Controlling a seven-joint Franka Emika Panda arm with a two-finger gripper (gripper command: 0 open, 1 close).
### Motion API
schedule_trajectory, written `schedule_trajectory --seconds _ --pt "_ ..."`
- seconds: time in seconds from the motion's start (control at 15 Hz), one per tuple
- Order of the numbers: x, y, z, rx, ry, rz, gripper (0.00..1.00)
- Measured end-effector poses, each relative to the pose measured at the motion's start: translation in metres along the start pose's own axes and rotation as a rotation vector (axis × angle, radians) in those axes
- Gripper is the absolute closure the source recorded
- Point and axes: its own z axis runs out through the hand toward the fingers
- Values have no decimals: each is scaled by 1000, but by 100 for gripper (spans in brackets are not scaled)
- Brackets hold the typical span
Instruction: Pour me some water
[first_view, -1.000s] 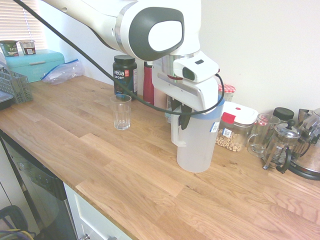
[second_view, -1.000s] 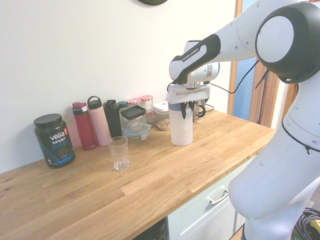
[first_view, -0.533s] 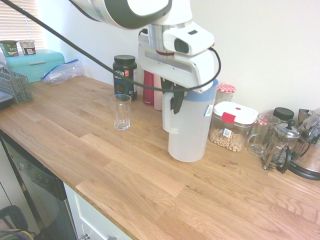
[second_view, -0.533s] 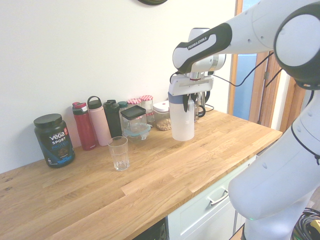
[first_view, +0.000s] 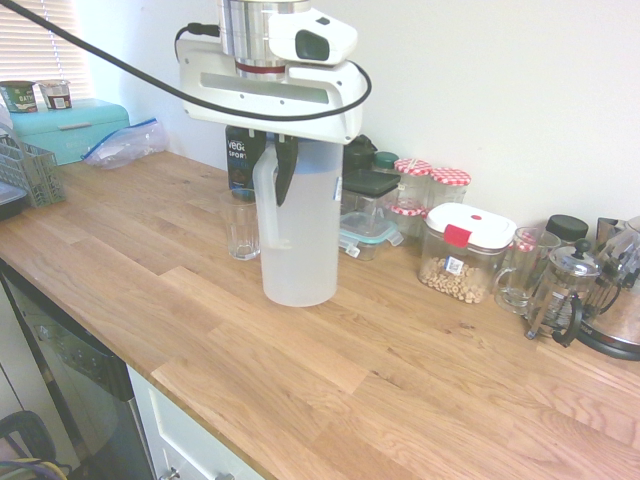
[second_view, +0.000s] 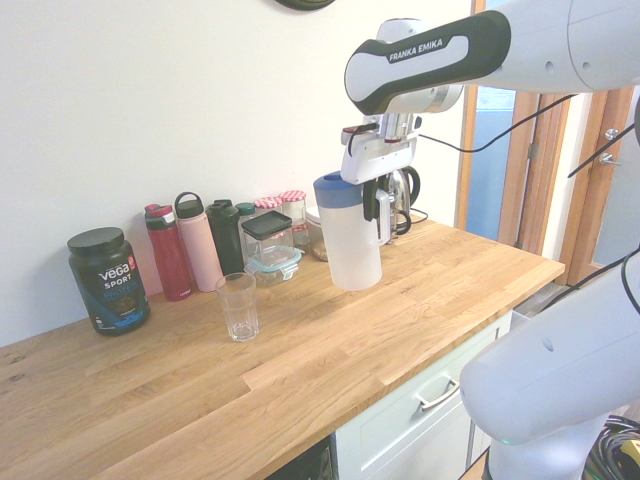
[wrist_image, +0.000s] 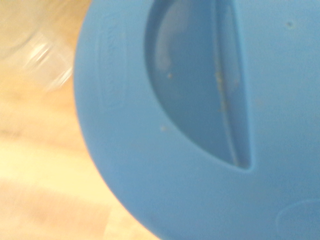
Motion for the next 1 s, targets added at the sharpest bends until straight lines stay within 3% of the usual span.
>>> schedule_trajectory --seconds 0.47,1.0 --pt "-8 -50 -1 -20 -67 -405 100" --pt "15 -119 19 -198 -110 -495 100"
